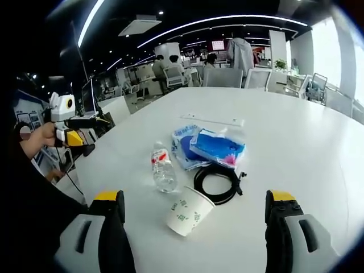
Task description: Arrange the tabletop items into an orderly group along one side of the table until the central work area is clear of visible clutter.
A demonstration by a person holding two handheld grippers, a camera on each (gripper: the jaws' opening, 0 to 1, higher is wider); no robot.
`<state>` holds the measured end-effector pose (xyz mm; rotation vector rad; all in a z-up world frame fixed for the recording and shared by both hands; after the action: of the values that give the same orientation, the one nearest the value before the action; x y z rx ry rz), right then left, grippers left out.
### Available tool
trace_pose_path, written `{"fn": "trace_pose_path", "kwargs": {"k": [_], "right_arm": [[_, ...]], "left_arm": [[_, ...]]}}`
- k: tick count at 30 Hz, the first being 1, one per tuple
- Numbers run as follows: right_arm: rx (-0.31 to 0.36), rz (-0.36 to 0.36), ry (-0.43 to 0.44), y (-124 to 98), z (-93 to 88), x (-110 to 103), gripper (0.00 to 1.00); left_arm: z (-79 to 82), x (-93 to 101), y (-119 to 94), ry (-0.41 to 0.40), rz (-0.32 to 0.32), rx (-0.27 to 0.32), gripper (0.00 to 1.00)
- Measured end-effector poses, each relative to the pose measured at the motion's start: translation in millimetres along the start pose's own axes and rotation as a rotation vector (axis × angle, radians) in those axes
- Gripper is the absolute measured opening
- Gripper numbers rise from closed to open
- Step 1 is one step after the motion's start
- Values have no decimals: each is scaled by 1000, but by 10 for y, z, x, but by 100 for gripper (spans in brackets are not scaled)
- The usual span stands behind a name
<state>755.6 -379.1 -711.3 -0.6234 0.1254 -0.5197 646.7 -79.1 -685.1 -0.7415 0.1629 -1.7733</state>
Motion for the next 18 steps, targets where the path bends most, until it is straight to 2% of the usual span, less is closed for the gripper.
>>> {"fn": "trace_pose_path", "kwargs": {"k": [6, 18], "right_arm": [[-14, 7, 1, 16, -51, 19, 100], [-16, 1, 5, 13, -28, 18, 100]], "left_arm": [[-44, -31, -30, -6, 5, -6, 100], [-24, -47, -69, -7, 5, 7, 100]]}}
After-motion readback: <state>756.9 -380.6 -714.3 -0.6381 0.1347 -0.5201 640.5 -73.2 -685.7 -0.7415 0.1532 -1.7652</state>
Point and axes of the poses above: the point that each gripper's makers call its tool centre point, and the gripper's own axes: y roughly forward along the fingers, x roughly to its right, z roughly out of its top, the point moved 5 cm from there along -y, roughly backward along the fingers, and after that the axes turned 13 degrees about -y, right-handed, at the moved point
